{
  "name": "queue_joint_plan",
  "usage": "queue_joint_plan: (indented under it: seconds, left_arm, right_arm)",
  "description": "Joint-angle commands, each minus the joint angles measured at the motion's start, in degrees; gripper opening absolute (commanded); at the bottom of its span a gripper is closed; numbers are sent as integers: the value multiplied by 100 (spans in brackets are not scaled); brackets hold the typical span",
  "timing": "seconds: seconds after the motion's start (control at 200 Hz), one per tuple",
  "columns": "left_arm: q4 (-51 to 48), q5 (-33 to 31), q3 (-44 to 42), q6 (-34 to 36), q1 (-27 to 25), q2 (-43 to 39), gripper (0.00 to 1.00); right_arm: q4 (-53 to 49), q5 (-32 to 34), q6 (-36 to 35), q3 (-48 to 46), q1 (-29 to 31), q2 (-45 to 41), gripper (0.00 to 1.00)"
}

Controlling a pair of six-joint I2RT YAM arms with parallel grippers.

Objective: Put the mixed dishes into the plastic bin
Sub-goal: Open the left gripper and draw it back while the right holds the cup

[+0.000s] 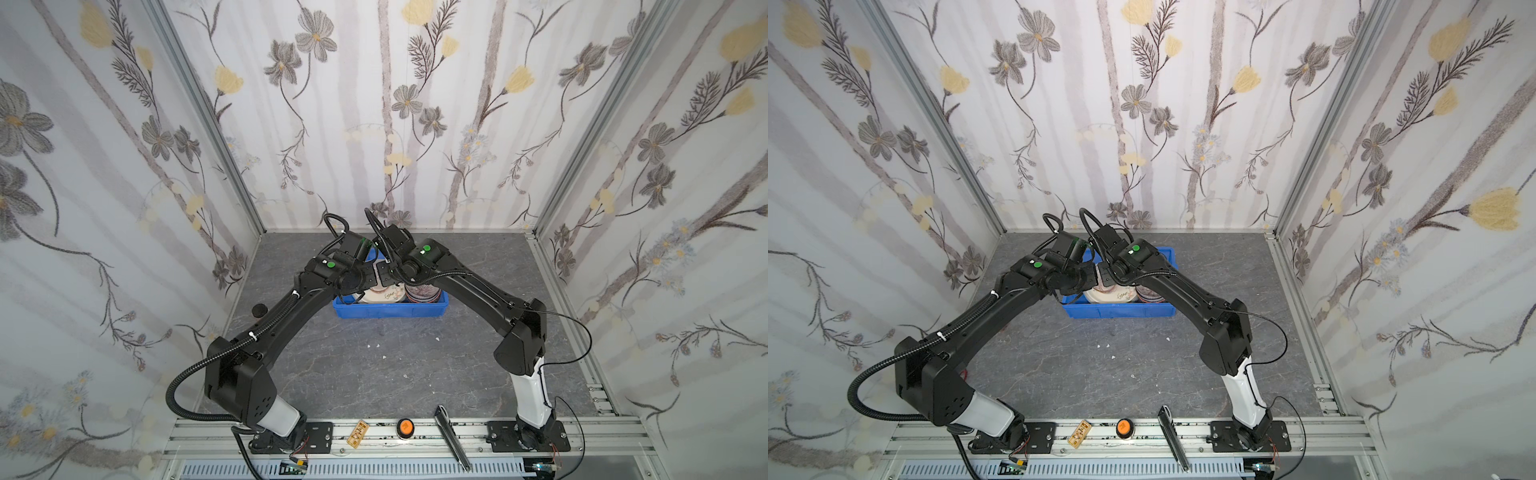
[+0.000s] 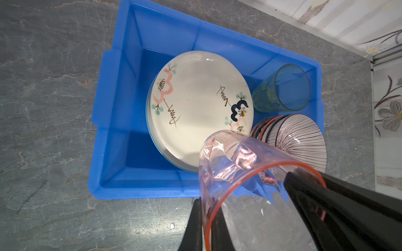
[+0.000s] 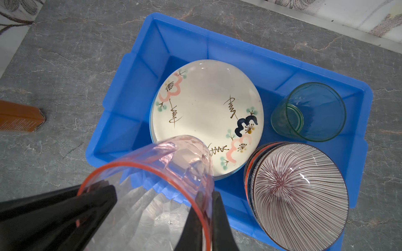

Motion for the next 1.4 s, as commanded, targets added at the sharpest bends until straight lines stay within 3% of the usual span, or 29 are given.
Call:
queue_joint_plan:
  seconds: [0.0,0.6,0.849,1.129,1.249,1.394]
  left_arm:
    - [210,-66,73,-184,18,-45,4]
    - [195,-16,130,-53,70,-228,52]
    - [194,80,43,25,266,-464,63]
    - [194,487,33,279,803,-754,99]
    - [203,820,66,568,1236,-646,100]
    - [229,778,351,979,1634,-401,100]
  right_arm:
    - [74,-133,-25,38,0,52,0]
    - [-40,-69,-108,8,-68,115,0]
    - [-120,-21,-173,5,-128,41,0]
    - [-126,-38,-191,-36,-496,-156,0]
    - [-56,-107,-199,-31,-650,-226,0]
    - [-23,-193,-213,-31,-895,-320,0]
